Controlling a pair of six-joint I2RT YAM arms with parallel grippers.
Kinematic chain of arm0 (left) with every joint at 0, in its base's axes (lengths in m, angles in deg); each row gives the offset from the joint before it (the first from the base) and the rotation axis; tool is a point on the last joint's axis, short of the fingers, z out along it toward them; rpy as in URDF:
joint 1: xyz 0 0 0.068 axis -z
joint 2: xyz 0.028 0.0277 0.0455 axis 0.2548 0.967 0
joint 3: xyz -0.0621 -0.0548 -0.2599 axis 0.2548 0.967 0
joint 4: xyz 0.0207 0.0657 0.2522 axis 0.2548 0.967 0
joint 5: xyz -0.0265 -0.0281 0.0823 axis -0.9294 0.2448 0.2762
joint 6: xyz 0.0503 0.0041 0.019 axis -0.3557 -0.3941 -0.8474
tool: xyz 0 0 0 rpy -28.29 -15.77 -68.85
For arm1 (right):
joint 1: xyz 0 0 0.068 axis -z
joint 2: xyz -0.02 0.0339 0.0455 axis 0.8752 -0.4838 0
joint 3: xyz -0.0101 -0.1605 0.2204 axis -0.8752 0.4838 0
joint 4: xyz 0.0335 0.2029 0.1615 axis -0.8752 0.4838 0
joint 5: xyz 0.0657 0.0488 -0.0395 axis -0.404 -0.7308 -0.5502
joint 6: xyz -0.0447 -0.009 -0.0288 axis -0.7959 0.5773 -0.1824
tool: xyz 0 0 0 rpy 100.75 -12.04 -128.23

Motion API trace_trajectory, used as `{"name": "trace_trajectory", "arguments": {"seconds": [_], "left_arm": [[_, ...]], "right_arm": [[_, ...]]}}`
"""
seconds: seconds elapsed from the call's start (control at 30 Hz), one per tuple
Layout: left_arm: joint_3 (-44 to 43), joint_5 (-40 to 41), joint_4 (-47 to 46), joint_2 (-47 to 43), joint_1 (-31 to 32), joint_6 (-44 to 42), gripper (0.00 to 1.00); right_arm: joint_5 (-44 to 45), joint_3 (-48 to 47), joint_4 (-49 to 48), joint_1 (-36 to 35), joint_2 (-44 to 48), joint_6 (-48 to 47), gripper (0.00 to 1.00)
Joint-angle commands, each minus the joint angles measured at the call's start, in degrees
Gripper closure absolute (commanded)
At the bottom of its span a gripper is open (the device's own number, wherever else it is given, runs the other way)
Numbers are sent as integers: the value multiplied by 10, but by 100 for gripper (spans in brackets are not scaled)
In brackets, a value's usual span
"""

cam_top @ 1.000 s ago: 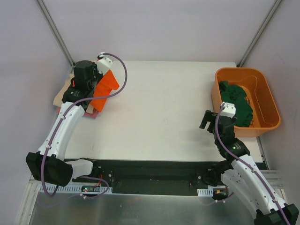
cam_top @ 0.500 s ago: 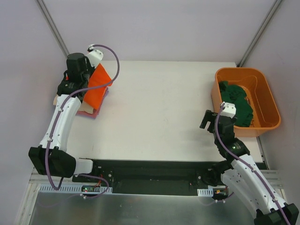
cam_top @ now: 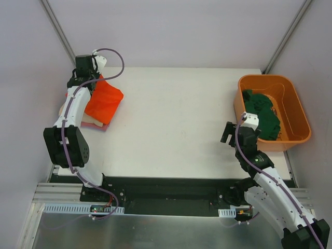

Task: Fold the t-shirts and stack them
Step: Put the neatly folded tshirt into the corner of the board with the left arm

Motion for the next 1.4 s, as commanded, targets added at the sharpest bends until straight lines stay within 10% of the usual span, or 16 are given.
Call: {"name": "trace_trajectory", "arguments": {"seconds": [0.0, 0.3, 0.53, 0.73, 1.03, 1.23, 1.37], "left_arm": [[-36, 41, -39, 21, -18, 30, 100], [-3, 64, -78, 32, -50, 45, 99], [-20, 73, -78, 34, -55, 73, 1], [-22, 4, -69, -41, -54, 194, 1], [65, -337, -69, -193, -11, 504, 1], [315, -186, -156, -360, 253, 490, 1], [502, -217, -265, -454, 277, 556, 1]], "right_arm": [[26, -25, 3, 4, -6, -2, 4], [38, -22, 9, 5, 8, -5, 4], [32, -23, 10, 7, 13, -3, 4], [10, -24, 10, 6, 19, -1, 4], [-46, -27, -5, 6, 16, 4, 4], [-96, -18, -10, 6, 65, -7, 4], [-162, 21, -3, 6, 126, -25, 4]]}}
